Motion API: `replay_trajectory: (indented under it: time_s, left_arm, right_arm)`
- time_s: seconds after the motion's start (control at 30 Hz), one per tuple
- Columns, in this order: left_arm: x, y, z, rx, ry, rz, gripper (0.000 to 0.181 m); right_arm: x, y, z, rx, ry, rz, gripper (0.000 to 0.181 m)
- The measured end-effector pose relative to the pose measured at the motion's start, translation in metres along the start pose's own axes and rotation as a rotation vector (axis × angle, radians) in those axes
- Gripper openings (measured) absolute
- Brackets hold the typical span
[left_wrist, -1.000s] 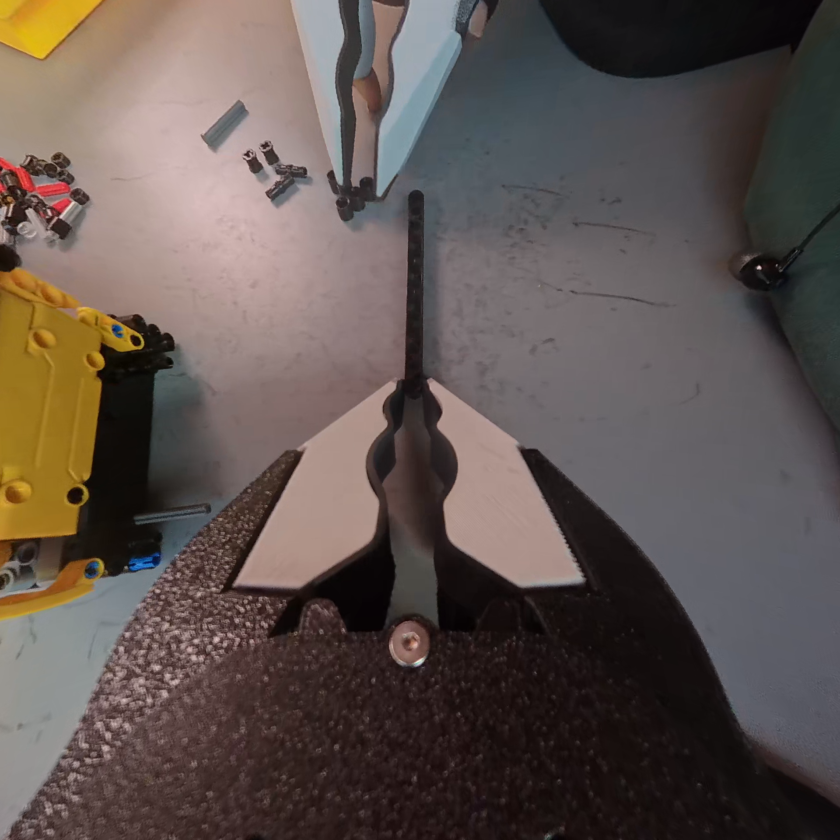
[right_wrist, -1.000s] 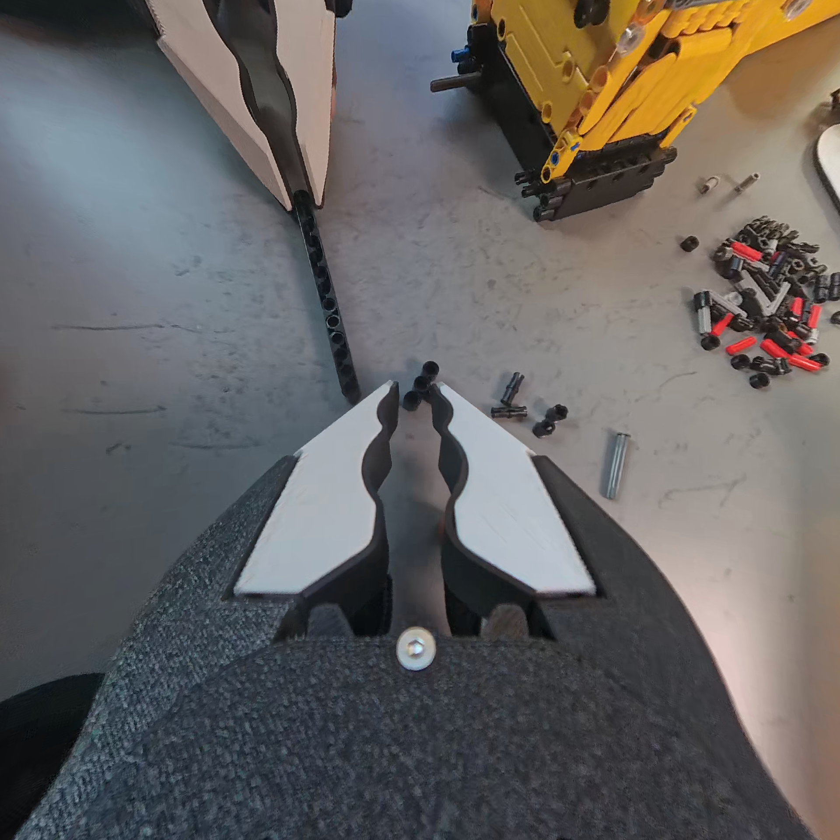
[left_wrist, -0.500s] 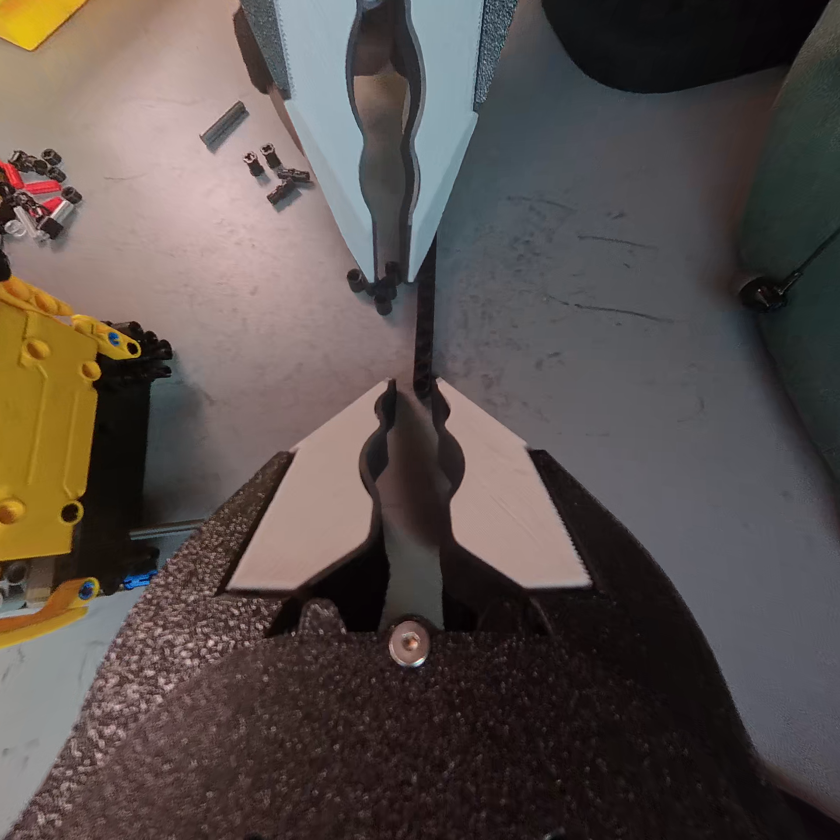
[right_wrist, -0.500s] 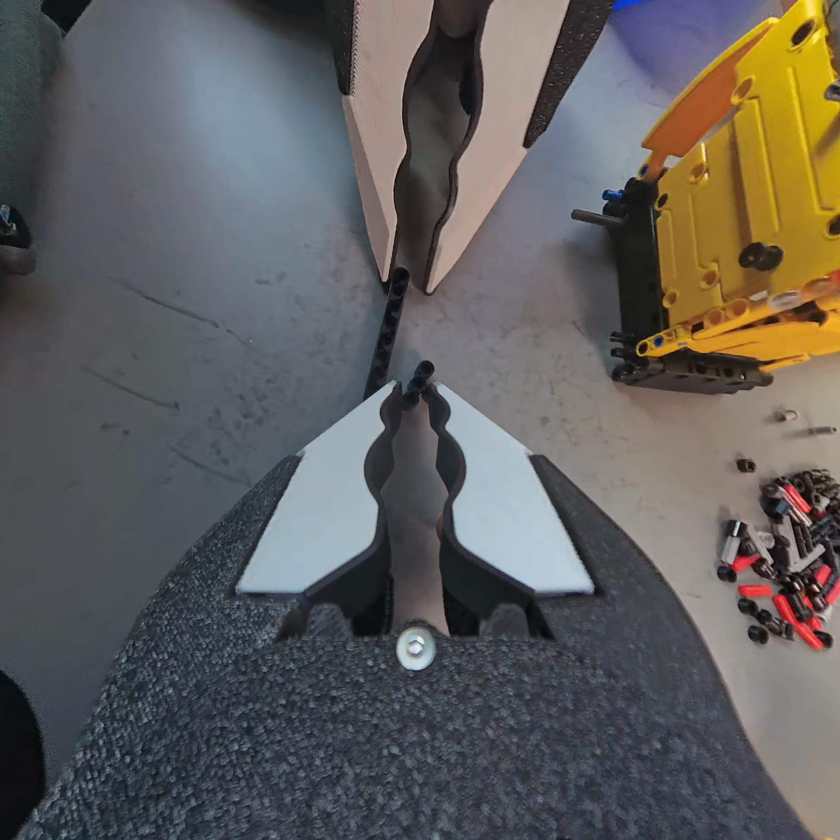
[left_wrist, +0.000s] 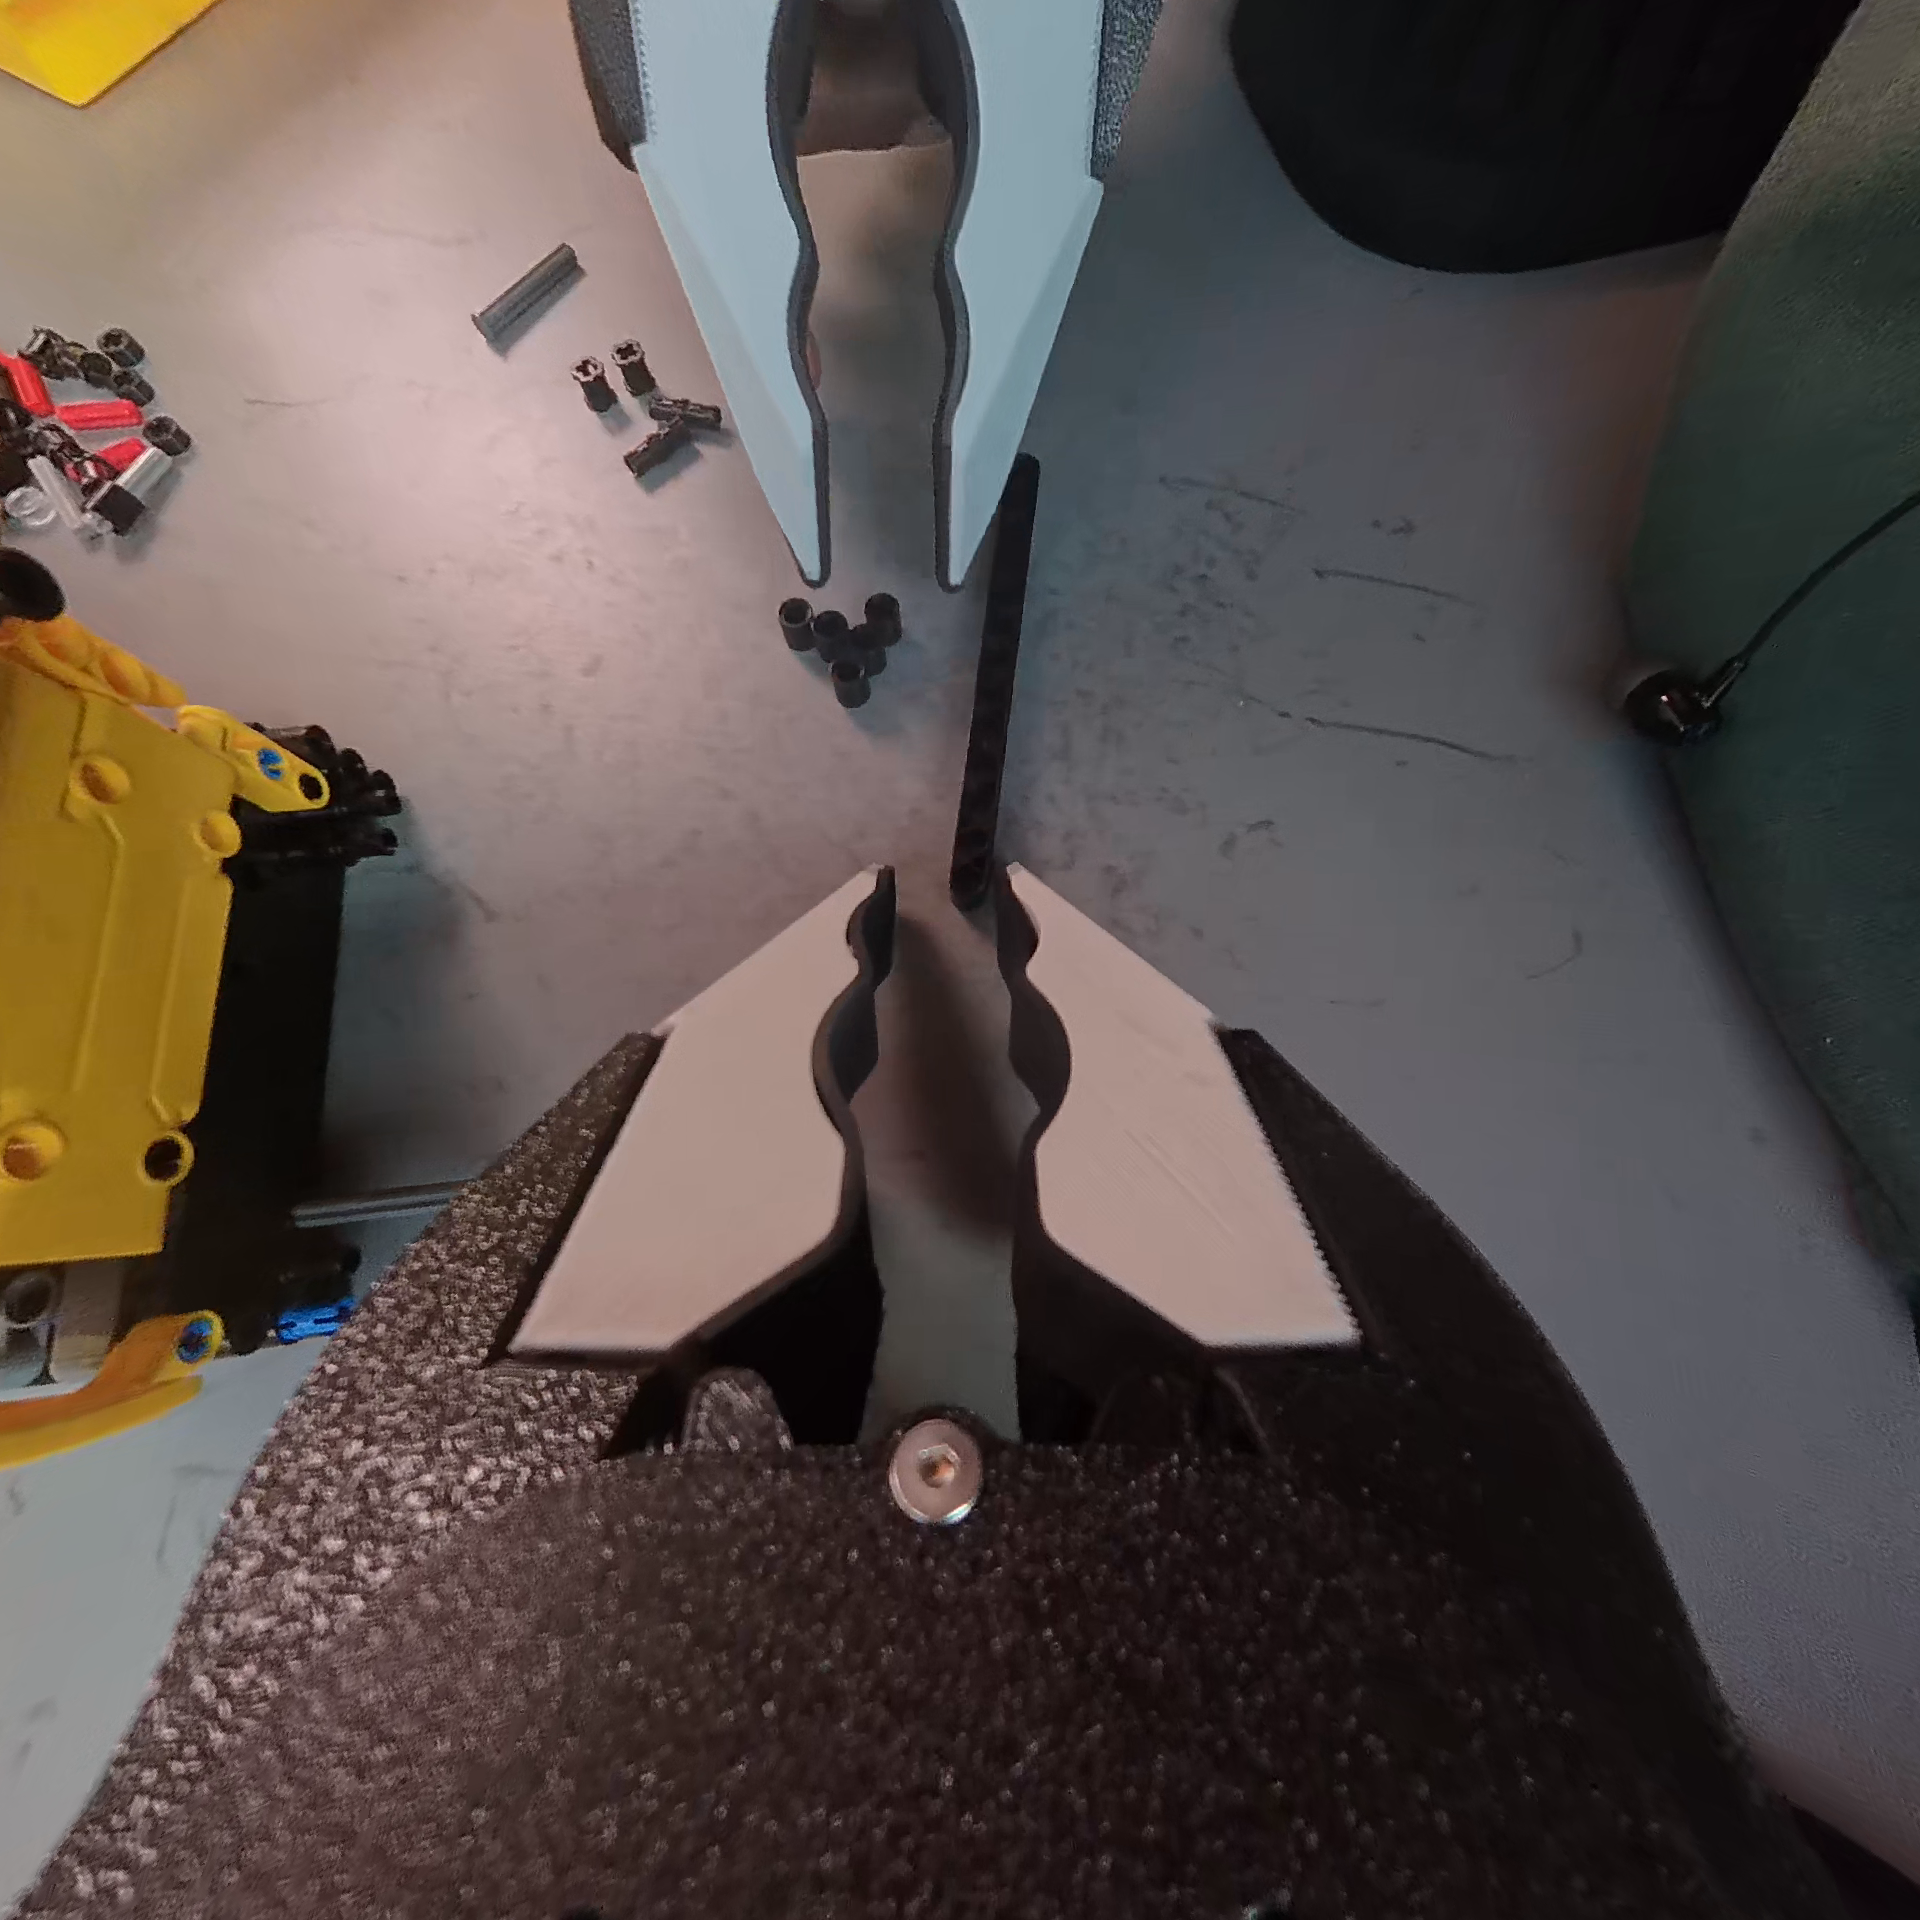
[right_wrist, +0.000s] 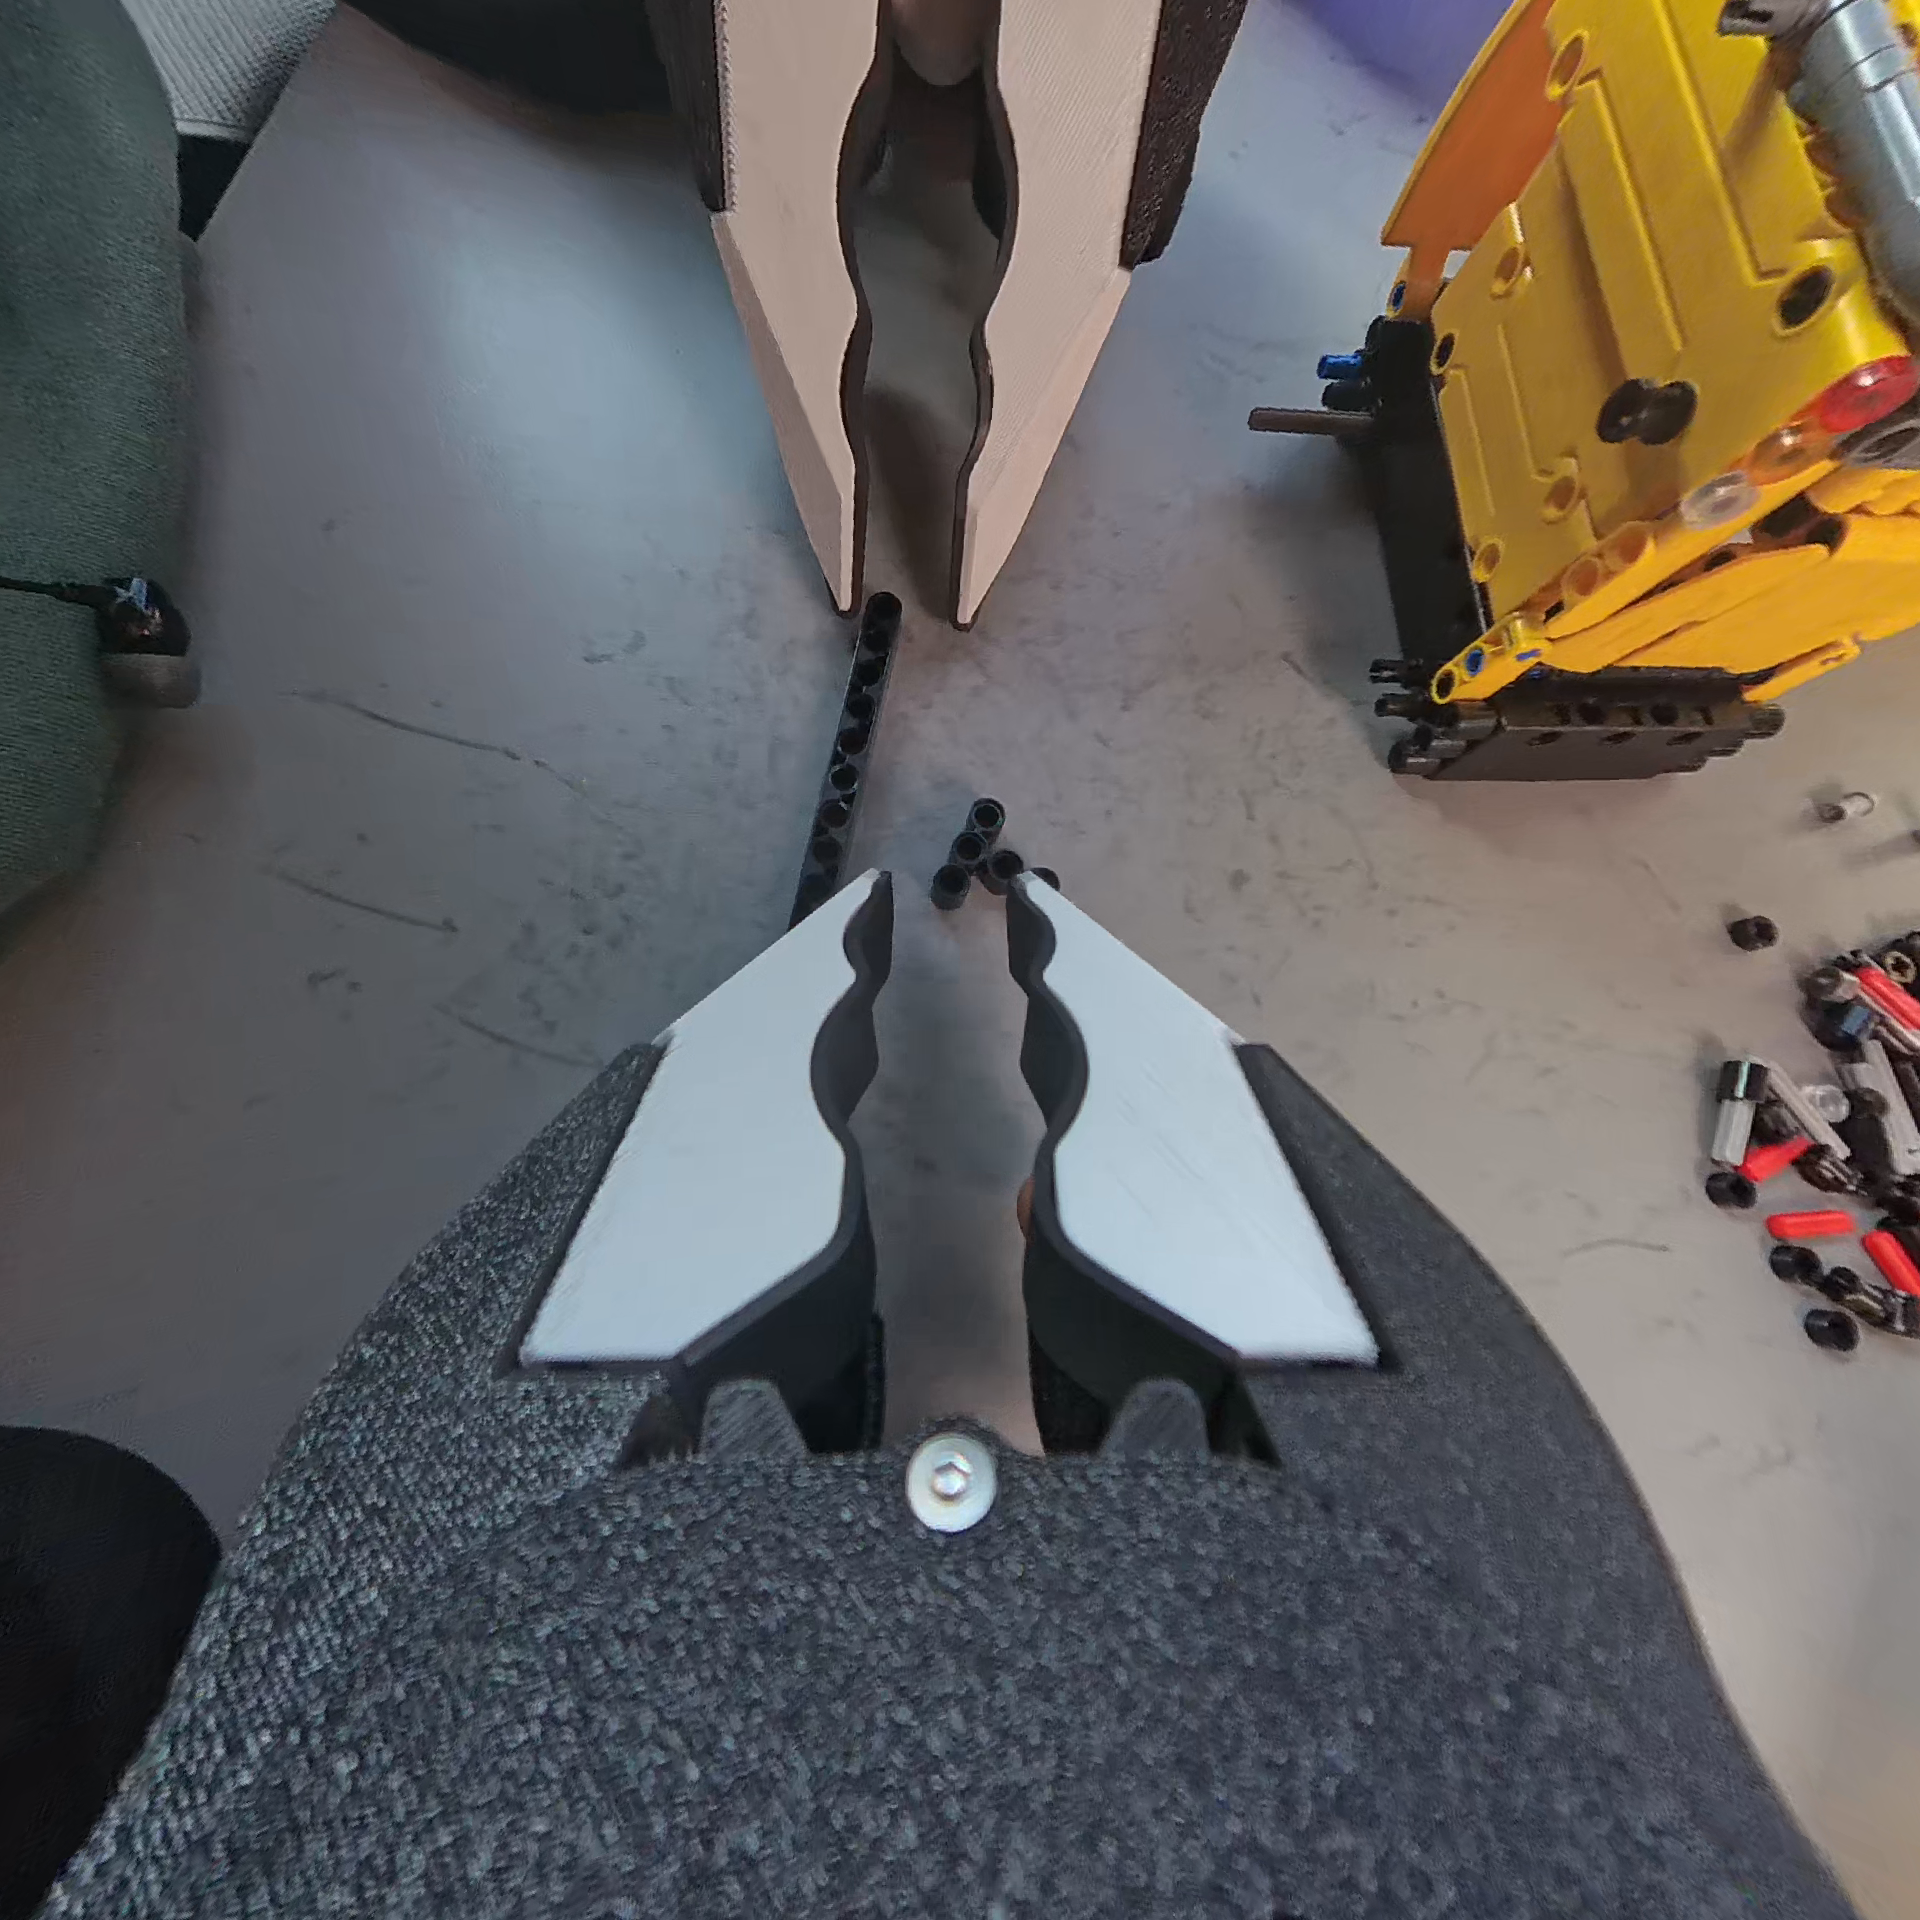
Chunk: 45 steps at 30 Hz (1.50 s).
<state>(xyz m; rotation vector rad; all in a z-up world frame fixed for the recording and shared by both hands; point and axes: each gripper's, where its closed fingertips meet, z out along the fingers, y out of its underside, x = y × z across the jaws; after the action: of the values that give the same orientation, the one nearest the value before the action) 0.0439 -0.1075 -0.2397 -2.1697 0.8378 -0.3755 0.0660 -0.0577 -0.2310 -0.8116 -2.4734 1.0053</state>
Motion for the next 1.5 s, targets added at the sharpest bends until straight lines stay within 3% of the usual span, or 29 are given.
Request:
replay_trajectory:
  time_s: [0.43, 0.77, 1.13, 1.3, 1.5]
  left_arm:
    - [0.0, 0.003, 0.002, -0.024, -0.008, 0.002, 0.019]
    - [0.0, 0.003, 0.002, -0.025, -0.016, 0.005, 0.01]
    - [-0.001, 0.002, 0.001, -0.017, -0.018, -0.001, 0.015]
    - [-0.003, -0.004, -0.005, 0.034, -0.018, -0.017, 0.019]
    - [-0.019, -0.03, -0.024, 0.227, -0.099, -0.053, 0.028]
  right_arm:
    - [0.0, -0.003, 0.009, -0.033, 0.026, 0.009, 0.016]
    - [-0.003, -0.003, 0.01, -0.036, 0.03, -0.026, 0.006]
    - [-0.005, -0.005, 0.011, -0.032, 0.025, -0.028, 0.006]
    - [-0.003, -0.009, 0.006, 0.002, 0.025, -0.014, 0.011]
    - [0.022, -0.035, -0.019, 0.209, 0.119, 0.063, 0.02]
